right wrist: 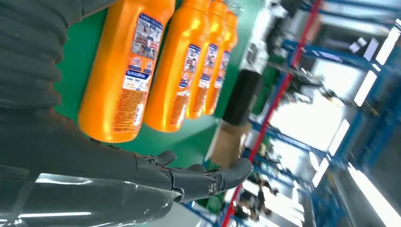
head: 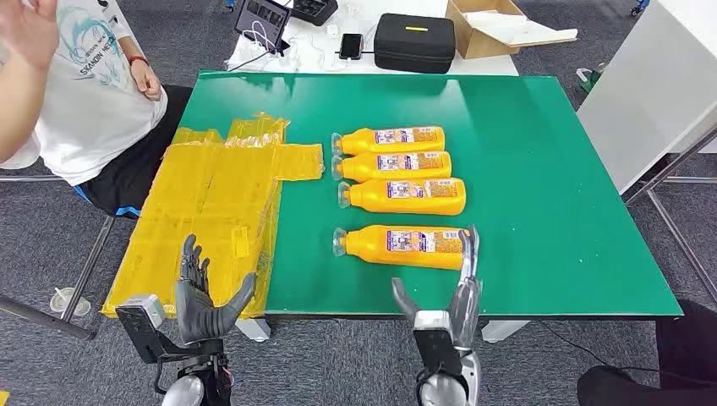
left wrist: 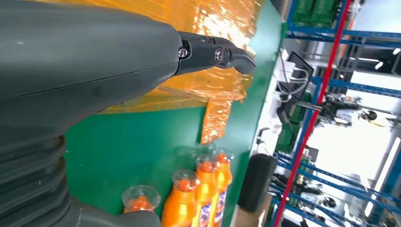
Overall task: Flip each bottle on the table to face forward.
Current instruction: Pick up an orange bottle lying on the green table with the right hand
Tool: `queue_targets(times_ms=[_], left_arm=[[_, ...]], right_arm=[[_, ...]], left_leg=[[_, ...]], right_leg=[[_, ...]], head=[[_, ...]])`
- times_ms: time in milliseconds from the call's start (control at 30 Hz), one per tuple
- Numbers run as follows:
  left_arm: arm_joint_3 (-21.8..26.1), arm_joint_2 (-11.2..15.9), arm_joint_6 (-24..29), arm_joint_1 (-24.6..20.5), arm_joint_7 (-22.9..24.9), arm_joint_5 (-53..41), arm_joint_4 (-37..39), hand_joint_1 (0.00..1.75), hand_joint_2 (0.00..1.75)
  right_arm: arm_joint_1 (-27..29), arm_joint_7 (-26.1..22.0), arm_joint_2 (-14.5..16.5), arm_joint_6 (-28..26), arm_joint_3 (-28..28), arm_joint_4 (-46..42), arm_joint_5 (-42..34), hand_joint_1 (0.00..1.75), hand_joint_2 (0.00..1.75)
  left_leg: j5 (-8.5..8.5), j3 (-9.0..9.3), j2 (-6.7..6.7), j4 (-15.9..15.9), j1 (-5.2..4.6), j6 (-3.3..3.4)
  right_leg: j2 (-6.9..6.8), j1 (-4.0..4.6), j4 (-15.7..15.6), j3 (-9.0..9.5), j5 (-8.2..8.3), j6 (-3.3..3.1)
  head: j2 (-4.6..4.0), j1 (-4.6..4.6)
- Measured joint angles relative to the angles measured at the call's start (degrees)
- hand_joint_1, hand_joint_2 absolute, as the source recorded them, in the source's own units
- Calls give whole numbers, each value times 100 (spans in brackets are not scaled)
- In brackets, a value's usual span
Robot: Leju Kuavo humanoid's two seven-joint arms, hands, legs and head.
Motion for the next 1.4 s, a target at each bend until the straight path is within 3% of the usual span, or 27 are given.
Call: queue_targets(times_ms=[300, 433, 633, 967, 1133, 1400], left_arm=[[30, 3, -150, -146, -17, -113, 66, 0, 175], [67, 14, -179, -209, -26, -186, 104, 0, 175], [117, 26, -267, -248, -25, -279, 137, 0, 175], [233, 50, -350, -346, -83, -476, 302, 0, 175], [265, 58, -351, -368, -83, -483, 336, 0, 175], [343, 108, -340, -438, -84, -551, 350, 0, 175]], right_arm=[[-1327, 1350, -680, 894, -198, 517, 775, 0, 175], [-1829, 1681, -850, 1256, -195, 985, 894, 0, 175], [-2165, 1912, -960, 1583, -108, 1444, 922, 0, 175], [-2504, 1779, -1089, 2923, 417, 2328, 507, 0, 175], [-2592, 1765, -1126, 3041, 545, 2488, 479, 0, 175], [-2840, 1786, -1399, 3886, 1104, 2584, 242, 0, 175]], left_leg=[[13, -1, 1, 1, -10, 13], [13, -2, 1, 1, -9, 13], [12, -5, 0, 1, -9, 13], [13, -6, -1, 1, -10, 13], [13, -7, -1, 1, -10, 13], [14, -6, -2, 1, -10, 13]], right_leg=[[0, -6, 0, 1, 14, 1], [-1, -6, 1, 0, 14, 1], [-1, -5, 1, -1, 12, 1], [-2, -6, 1, -2, 13, 1], [-2, -6, 2, -2, 13, 1], [-3, -6, 2, -2, 13, 1]], head=[[0, 0], [1, 0], [1, -1], [0, -1], [0, -1], [0, -1]])
